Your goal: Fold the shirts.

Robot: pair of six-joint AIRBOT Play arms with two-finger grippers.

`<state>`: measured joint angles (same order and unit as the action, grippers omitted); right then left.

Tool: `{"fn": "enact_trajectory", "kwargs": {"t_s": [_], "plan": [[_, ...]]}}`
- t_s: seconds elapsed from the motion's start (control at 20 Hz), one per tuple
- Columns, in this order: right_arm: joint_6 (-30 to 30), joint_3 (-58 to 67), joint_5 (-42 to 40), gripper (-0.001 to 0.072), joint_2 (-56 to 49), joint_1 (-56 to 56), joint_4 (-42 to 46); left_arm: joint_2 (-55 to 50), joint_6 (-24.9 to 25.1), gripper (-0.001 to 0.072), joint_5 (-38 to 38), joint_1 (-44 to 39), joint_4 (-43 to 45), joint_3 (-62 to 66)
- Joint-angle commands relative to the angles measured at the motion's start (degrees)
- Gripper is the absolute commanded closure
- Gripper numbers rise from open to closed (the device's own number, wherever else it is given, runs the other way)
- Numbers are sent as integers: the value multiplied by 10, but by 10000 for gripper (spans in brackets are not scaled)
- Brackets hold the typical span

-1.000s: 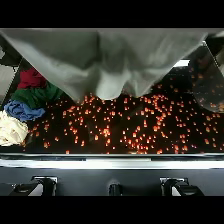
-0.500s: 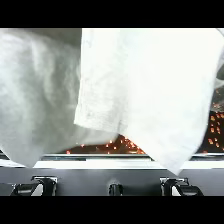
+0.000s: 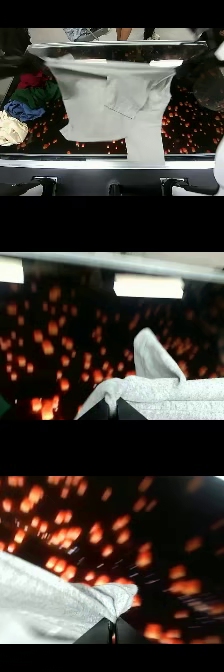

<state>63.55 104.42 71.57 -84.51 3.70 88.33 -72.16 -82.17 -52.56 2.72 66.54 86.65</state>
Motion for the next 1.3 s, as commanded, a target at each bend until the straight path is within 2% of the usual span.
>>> {"fn": "enact_trajectory", "kwargs": {"t_s": [0.0,0.2,0.35,0.4,0.45,0.5,0.55,0.6,0.7,0.85,0.9,1.05,1.25], "plan": [[76,1,-41,671,-133,0,-46,-150,12,677,23,-19,-7,-6],[83,1,-43,670,-198,0,-107,-233,12,677,2,-33,-17,-7],[83,1,-47,667,-218,0,-126,-248,12,674,-32,-38,-33,-6],[83,3,-42,611,-217,0,-133,-245,12,607,-48,-37,-33,1],[83,10,-29,441,-210,7,-141,-244,12,455,-76,-30,-28,16],[69,17,-12,280,-200,15,-144,-243,12,250,-122,-17,-25,42],[45,23,5,213,-185,28,-144,-243,12,180,-176,1,-18,69],[22,24,18,210,-165,47,-143,-242,11,184,-240,23,-2,91],[9,24,55,211,-136,92,-142,-233,-20,274,-321,66,51,92],[-2,23,151,215,-128,148,-140,-222,-40,264,-356,109,59,18],[-15,17,177,215,-128,158,-140,-219,-40,232,-356,111,54,-22],[-50,12,224,215,-129,164,-138,-219,-11,232,-316,103,21,-137],[-54,12,225,215,-129,163,-142,-219,-7,232,-238,94,-22,-207]]}}
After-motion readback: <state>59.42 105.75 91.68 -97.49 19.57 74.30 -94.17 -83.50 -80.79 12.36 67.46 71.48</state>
